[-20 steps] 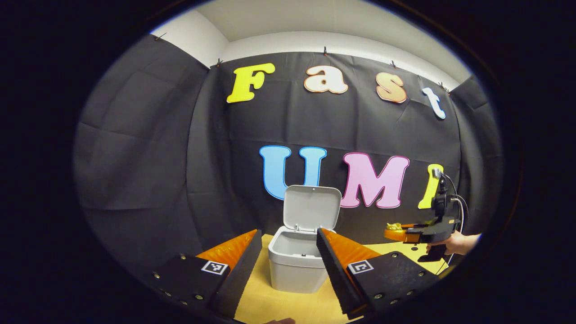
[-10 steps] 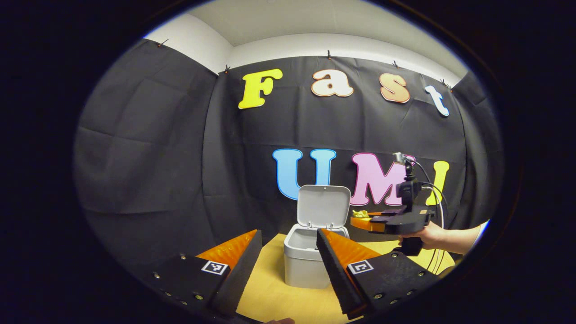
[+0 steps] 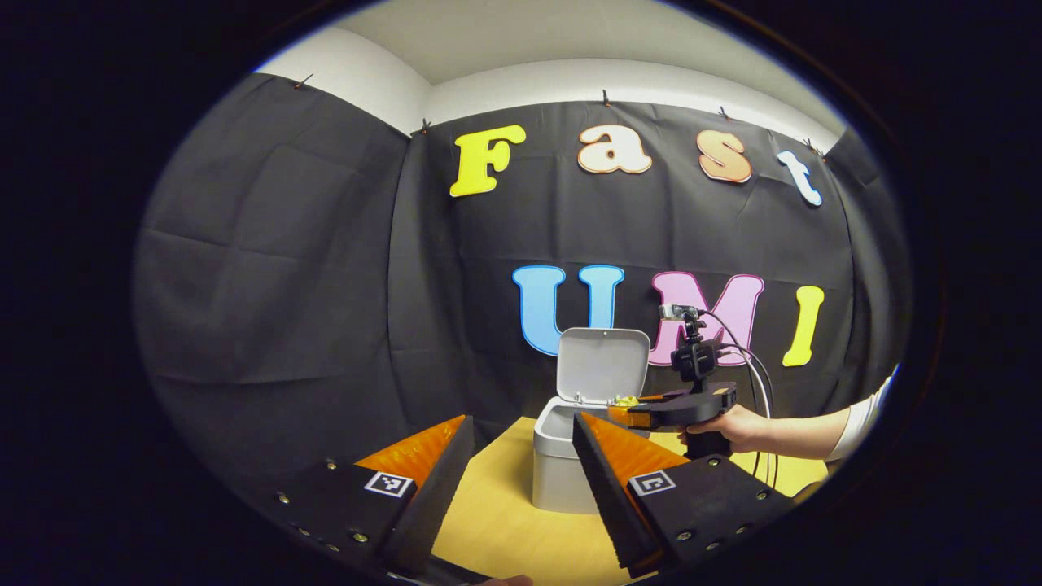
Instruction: Press the lid of the desktop garbage bin to open it, pick up the crumpled paper on the desktop and throw it into the bin, then pick up the pop can on the desktop and drop it into the bin, and finally close the garbage bin lid.
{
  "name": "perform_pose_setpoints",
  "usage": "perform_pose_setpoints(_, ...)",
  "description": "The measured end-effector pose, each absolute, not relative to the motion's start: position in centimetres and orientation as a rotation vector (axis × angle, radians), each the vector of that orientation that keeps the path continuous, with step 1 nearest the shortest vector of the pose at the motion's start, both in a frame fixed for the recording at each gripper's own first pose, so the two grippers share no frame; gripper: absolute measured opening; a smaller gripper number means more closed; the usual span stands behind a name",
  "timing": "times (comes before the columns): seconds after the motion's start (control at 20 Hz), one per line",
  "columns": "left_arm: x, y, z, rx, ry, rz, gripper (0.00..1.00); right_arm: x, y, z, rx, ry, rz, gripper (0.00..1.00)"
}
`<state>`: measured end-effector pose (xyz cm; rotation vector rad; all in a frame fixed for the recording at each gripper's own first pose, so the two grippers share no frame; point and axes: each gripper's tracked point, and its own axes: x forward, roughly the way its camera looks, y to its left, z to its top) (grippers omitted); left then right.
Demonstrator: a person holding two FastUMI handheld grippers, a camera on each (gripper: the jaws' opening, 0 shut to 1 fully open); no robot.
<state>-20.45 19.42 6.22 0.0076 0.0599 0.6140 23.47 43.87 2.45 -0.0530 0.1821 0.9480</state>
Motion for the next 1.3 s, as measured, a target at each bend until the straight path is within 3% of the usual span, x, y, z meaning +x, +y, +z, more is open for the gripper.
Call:
perform_pose_setpoints(0.05, -20.1, 19.1, 5.8, -0.004, 0.062, 0.605, 0.82, 23.5, 43.8, 2.5, -0.055, 0.177, 0.946, 0.69)
perform_pose_setpoints(0.1, -19.8, 19.0, 5.6, -0.012, 0.064, 0.594, 0.82, 23.4, 43.7, 2.5, -0.060, 0.173, 0.945, 0.90)
perform_pose_setpoints(0.2, -18.7, 18.7, 4.9, -0.022, 0.068, 0.569, 0.82, 23.5, 43.1, 2.7, -0.060, 0.171, 0.944, 0.93)
perform_pose_setpoints(0.7, -9.3, 13.2, 0.5, -0.040, 0.093, 0.332, 0.82, 23.9, 31.2, 3.6, -0.037, 0.146, 0.830, 0.95)
perform_pose_setpoints(1.1, 1.6, 5.2, -4.7, -0.084, 0.051, 0.083, 0.82, 24.0, 15.9, 3.3, -0.010, 0.155, 0.613, 0.95)
perform_pose_setpoints(1.3, 6.7, 1.5, -11.8, -0.139, 0.136, 0.000, 0.82, 23.8, 7.8, 1.5, -0.032, 0.190, 0.487, 0.95)
